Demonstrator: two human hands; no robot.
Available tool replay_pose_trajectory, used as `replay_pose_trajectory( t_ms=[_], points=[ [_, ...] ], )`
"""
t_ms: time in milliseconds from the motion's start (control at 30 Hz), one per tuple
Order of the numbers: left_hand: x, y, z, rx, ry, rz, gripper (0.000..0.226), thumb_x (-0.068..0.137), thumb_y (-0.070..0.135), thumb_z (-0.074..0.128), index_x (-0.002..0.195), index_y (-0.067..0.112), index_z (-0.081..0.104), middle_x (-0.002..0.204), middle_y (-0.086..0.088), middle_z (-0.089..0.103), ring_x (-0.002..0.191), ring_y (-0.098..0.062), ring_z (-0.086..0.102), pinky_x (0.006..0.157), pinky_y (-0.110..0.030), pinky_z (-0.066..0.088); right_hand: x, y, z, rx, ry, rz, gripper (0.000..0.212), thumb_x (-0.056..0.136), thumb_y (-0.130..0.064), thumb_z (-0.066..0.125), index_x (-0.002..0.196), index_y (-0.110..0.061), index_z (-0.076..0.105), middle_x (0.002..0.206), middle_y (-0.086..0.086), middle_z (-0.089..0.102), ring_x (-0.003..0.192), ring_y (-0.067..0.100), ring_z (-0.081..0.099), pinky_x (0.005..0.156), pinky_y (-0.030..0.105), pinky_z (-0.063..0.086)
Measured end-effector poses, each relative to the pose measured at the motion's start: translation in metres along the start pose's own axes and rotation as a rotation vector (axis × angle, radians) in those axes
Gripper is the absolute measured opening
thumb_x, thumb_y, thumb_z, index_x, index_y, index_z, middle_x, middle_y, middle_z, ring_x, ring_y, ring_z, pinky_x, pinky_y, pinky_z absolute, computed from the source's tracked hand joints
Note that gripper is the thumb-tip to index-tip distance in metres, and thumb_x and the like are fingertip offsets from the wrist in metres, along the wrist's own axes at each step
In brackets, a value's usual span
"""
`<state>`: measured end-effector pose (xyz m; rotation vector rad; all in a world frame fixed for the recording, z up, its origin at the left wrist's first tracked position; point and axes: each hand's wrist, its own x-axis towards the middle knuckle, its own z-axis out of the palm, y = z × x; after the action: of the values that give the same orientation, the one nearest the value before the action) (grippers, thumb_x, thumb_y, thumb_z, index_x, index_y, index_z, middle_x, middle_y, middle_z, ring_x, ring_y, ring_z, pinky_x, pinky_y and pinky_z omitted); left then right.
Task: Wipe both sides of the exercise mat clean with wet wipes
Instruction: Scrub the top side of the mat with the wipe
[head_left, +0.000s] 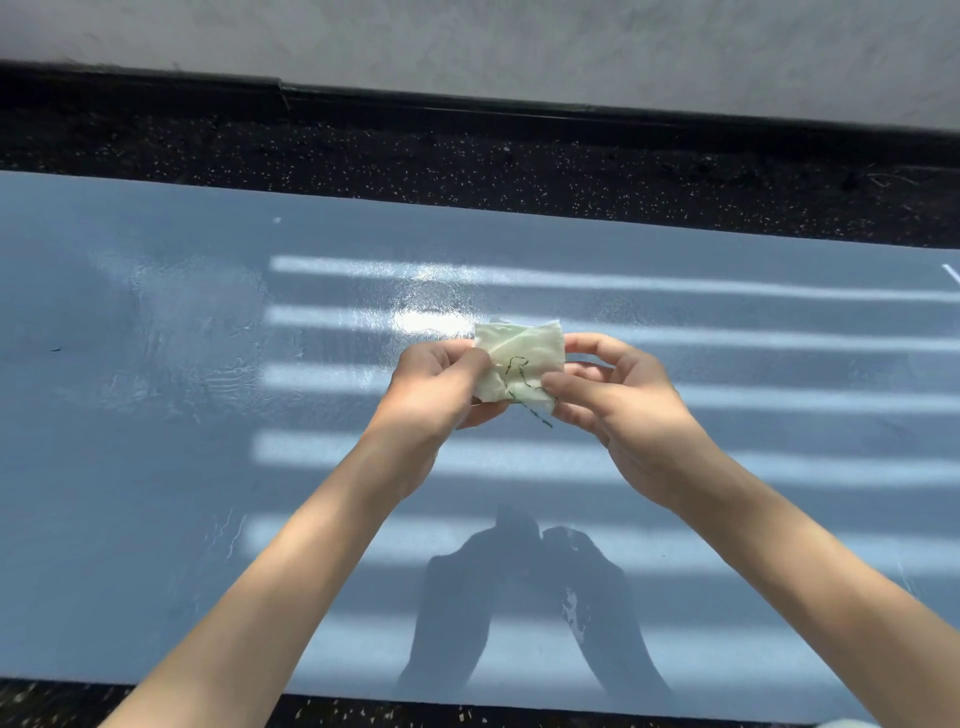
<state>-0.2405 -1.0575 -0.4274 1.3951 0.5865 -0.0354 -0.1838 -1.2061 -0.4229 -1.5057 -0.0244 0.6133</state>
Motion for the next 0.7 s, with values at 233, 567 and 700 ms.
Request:
replay_pose_trajectory(
  t_ms=[233,567,700],
  points=[
    [-0.0007,0.0008,-0.0030,-0.357,-0.146,-0.054,0.025,0.102,0.008,0.043,0.100,-0.001,0.066,0.088,-0.011,0.075,0.076,-0.017,0.072,0.077,-0.025,0.058,0.0009,-0.0023,-0.0013,0.073,0.059,0.009,0.023,0.088,0.010,0.058,0.084,-0.011,0.051,0.076,0.011,0.060,0.060,0.012,0.060,0.062,0.020,0.054],
    [-0.0078,-0.0046,0.0041,-0.117,-0.203,0.139,0.019,0.095,0.017,0.058,0.103,0.011,0.074,0.095,-0.005,0.071,0.089,-0.008,0.063,0.082,-0.018,0.054,-0.0011,-0.0007,0.0067,-0.046,0.023,-0.005,0.024,0.085,-0.017,0.068,0.102,0.000,0.064,0.081,0.004,0.071,0.080,0.013,0.066,0.086,0.029,0.053],
    [-0.0054,-0.0047,0.0030,-0.121,-0.220,0.104,0.022,0.099,0.017,0.052,0.105,0.008,0.072,0.098,-0.008,0.073,0.091,-0.011,0.066,0.085,-0.021,0.055,0.0003,-0.0005,0.0037,-0.020,0.102,-0.039,0.004,0.089,-0.004,0.064,0.086,-0.002,0.065,0.078,0.011,0.068,0.070,0.012,0.065,0.073,0.020,0.055]
  ],
)
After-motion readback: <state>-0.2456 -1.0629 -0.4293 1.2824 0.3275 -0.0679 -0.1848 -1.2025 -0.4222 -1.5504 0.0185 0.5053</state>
